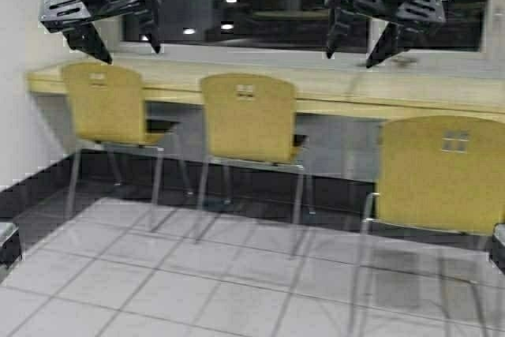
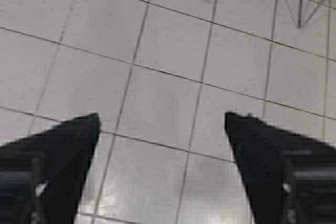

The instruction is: Push the chairs under the table

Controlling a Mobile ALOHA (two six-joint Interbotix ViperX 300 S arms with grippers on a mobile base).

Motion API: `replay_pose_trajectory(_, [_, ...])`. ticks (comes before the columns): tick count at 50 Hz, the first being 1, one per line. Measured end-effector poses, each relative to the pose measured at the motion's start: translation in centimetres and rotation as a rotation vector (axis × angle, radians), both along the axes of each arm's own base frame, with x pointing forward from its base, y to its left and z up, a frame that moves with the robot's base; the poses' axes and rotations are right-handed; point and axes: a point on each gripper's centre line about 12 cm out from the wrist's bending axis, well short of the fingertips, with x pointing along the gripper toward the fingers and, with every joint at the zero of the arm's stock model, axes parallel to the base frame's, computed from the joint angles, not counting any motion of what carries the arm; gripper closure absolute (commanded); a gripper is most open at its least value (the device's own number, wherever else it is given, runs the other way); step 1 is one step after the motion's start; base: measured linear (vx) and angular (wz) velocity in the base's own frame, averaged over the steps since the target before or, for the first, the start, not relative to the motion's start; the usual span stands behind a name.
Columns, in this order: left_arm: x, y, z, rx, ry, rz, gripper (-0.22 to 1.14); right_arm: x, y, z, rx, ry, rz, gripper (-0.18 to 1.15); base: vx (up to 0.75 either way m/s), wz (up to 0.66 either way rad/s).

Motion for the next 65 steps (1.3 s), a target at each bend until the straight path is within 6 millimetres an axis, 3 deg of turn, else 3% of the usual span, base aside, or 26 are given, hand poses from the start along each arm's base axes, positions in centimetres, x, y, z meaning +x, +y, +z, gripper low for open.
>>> replay_pose_trajectory(11, [-0.4,0.0,1.1,-0.021,-0.025,0.005,-0.10,0.1,-0.1,-0.1,-0.001,0.004,-0.004,0.04,-0.07,-0.51])
replay_pose_trajectory(19, [-0.7,-0.2,1.1,-0.022,-0.027,-0.003,-0.10,0.7,-0.1,0.6,0.008,-0.009,-0.010,0.04,-0.05,-0.41])
replay_pose_trajectory(65, [-0.3,-0.1,0.7,-0.026,-0.011,0.011,-0.10,0.1,0.1,0.1,0.021,0.020,-0.018,0.04,-0.01,-0.18])
